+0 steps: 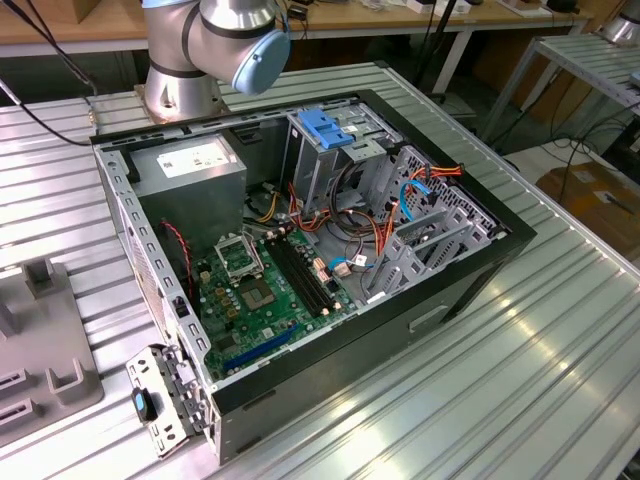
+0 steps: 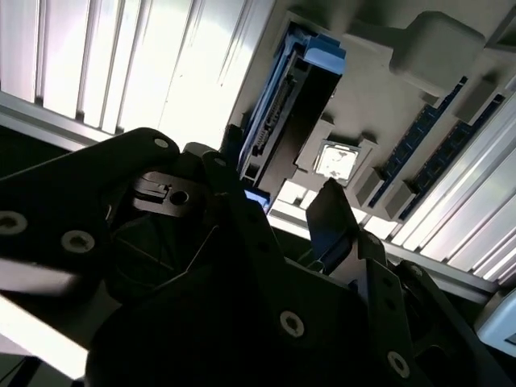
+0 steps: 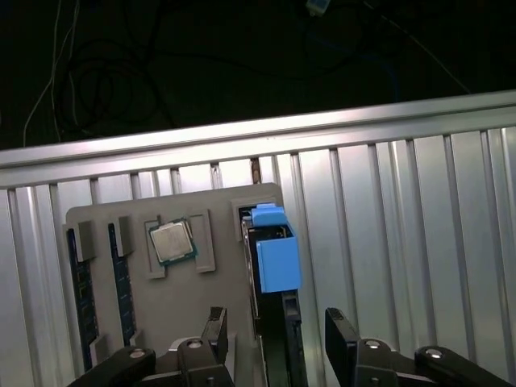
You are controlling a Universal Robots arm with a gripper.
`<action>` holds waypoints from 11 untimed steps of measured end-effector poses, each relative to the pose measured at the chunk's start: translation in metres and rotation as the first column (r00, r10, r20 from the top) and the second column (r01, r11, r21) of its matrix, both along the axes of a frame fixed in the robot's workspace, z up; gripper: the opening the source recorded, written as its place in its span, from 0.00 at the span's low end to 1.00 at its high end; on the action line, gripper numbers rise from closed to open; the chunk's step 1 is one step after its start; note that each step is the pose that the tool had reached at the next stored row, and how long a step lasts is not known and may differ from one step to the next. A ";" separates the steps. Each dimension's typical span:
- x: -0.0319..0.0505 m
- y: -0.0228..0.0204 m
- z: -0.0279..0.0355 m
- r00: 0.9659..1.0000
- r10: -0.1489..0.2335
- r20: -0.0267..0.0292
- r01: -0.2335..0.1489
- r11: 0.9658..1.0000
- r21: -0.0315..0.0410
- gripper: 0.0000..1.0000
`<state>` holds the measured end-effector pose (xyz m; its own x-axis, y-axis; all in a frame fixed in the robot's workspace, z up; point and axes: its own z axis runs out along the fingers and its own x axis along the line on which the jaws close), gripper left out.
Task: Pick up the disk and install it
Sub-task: 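Pick up the disk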
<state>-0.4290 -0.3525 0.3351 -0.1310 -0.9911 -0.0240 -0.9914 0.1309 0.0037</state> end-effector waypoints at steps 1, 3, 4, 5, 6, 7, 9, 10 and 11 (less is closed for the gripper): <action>0.0000 0.0000 -0.0034 1.000 0.000 0.000 0.000 1.000 0.000 0.60; 0.0000 0.0000 -0.0081 1.000 0.000 0.000 0.000 1.000 0.000 0.60; 0.0000 0.0000 -0.0099 1.000 0.000 0.000 0.000 1.000 0.000 0.60; 0.0000 0.0000 -0.0118 1.000 0.000 0.000 0.000 1.000 0.000 0.60; 0.0000 0.0000 -0.0137 1.000 0.000 0.000 0.000 1.000 0.000 0.60; 0.0000 0.0000 -0.0155 1.000 0.000 0.000 0.000 1.000 0.000 0.60; 0.0000 0.0000 -0.0195 1.000 0.016 0.000 -0.016 1.000 -0.001 0.60; 0.0000 0.0000 -0.0210 0.999 0.033 0.000 -0.033 0.999 -0.001 0.60; 0.0000 0.0000 -0.0225 0.998 0.056 0.000 -0.056 0.998 -0.001 0.60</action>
<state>-0.4290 -0.3525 0.3126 -0.0752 -0.9969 -0.0231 -0.9972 0.0751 0.0036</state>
